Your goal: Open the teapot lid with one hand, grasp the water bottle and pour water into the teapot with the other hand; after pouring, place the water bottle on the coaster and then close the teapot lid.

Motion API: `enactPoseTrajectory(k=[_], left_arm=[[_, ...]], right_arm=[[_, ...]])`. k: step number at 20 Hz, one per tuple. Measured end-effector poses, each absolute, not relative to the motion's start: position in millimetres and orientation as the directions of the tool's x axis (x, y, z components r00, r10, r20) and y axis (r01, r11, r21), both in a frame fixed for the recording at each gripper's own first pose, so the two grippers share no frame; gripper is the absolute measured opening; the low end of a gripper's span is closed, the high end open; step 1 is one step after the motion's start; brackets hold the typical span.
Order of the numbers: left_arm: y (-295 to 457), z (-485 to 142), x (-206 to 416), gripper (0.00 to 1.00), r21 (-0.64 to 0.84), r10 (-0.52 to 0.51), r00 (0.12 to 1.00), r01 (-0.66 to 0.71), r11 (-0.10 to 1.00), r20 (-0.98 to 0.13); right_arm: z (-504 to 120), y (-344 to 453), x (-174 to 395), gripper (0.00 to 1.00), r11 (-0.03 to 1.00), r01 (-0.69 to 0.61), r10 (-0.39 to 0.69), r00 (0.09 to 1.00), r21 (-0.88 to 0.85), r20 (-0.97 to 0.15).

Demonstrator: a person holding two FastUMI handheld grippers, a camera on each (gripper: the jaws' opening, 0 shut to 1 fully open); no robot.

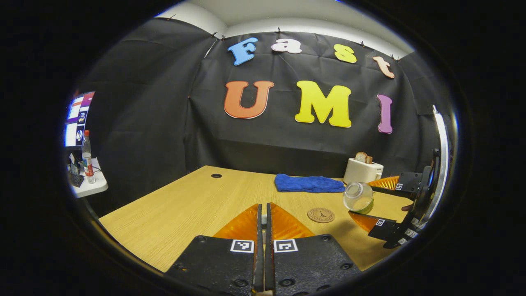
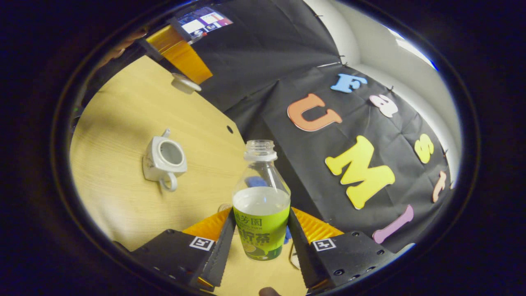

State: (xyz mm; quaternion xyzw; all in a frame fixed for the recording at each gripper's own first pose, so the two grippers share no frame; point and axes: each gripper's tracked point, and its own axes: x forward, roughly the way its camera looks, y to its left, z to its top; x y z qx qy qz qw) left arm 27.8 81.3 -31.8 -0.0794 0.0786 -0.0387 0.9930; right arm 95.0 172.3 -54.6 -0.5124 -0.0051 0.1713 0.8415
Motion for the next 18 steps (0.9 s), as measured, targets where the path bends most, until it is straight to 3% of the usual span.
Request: enactPoseTrajectory(k=[6,18], left_arm=[[97.0,-34.5,26.5,0.04,-0.153,-0.072,0.985,0.048,0.987,-0.155],[115.0,-42.0,24.8,0.04,-0.150,-0.052,0.981,0.024,0.988,-0.187]], right_arm=[[-52.7,179.5,112.8,0.72,0.138,-0.179,0.266,0.954,-0.974,-0.137],[-53.1,207.8,114.2,0.72,-0.236,-0.013,0.314,0.945,-0.972,-0.089]])
